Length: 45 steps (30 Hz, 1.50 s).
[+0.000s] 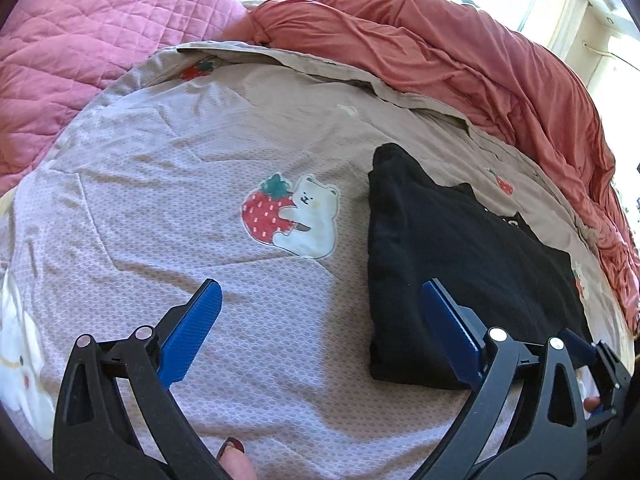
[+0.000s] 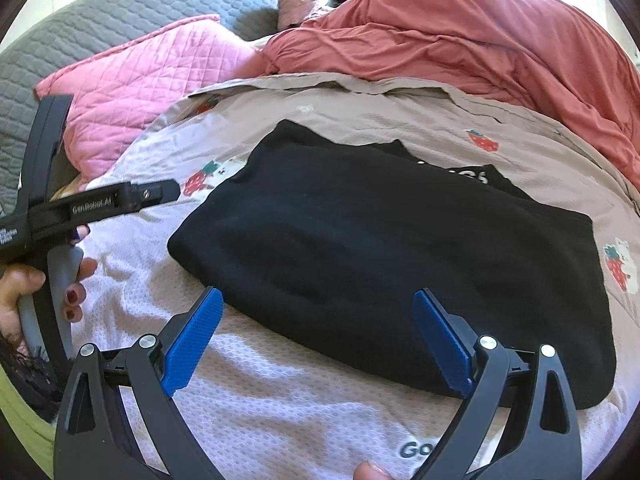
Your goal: Fold small clothes
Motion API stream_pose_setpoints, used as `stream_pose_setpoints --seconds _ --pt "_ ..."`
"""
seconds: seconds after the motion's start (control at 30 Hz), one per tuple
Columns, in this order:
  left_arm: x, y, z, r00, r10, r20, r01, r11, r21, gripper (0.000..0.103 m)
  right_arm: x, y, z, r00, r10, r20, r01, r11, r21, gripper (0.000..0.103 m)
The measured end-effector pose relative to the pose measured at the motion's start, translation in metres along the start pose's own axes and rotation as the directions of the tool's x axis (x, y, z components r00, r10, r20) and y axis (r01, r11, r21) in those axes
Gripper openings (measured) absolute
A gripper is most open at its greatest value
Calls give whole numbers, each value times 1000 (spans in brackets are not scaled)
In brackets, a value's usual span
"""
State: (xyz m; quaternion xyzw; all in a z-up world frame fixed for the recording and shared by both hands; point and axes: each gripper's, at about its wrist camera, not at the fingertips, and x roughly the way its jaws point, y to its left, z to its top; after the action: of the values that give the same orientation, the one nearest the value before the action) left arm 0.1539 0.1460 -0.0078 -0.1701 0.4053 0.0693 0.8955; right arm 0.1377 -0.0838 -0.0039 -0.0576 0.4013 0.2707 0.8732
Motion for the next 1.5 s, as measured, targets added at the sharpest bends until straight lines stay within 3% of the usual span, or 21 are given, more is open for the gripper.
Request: stream_pose_setpoints --seconds 0.53,0.7,0.93,1.2,1.3,1.4,1.47,1.5 --pt "8 38 7 1000 24 -15 -26 988 -154 93 36 50 8 1000 -26 -17 23 983 -182 95" --pt "9 43 8 999 38 -14 -40 984 -171 93 51 69 3 997 -72 -36 59 956 -288 95" --pt "13 45 11 999 52 -18 -54 983 -175 93 73 91 -7 981 -194 16 180 875 -450 95" --pt "19 45 10 998 57 -30 -61 983 -171 93 84 92 1 970 -233 76 241 855 -459 93" --pt "22 44 10 998 60 -36 -65 984 -165 93 78 86 4 975 -202 93 223 877 -427 79" --pt "25 42 10 998 55 -41 -60 985 -163 93 68 79 8 984 -145 107 176 904 -389 58" --pt "26 41 10 998 42 -42 -49 986 -162 93 61 73 10 989 -100 113 134 923 -360 22" --pt "26 41 10 998 37 -41 -43 986 -162 93 58 68 12 991 -72 111 105 935 -338 15"
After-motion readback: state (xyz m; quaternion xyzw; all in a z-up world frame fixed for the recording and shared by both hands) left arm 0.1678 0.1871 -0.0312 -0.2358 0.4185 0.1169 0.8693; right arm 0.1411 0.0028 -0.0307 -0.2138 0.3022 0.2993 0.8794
